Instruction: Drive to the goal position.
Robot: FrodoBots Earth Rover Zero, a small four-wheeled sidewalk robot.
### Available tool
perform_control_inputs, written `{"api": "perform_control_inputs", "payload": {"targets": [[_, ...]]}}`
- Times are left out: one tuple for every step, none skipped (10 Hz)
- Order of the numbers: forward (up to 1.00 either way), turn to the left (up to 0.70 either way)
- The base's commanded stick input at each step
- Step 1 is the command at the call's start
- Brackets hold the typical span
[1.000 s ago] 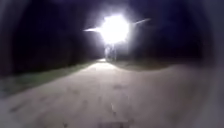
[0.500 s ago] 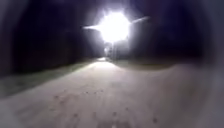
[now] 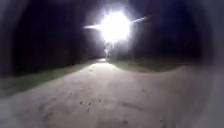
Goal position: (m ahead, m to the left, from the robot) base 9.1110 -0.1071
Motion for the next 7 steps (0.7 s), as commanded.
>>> {"api": "perform_control_inputs", "payload": {"targets": [[1.00, 0.00], [1.00, 0.00], [1.00, 0.06], [1.00, 0.15], [1.00, 0.17], [1.00, 0.08], [1.00, 0.02]]}}
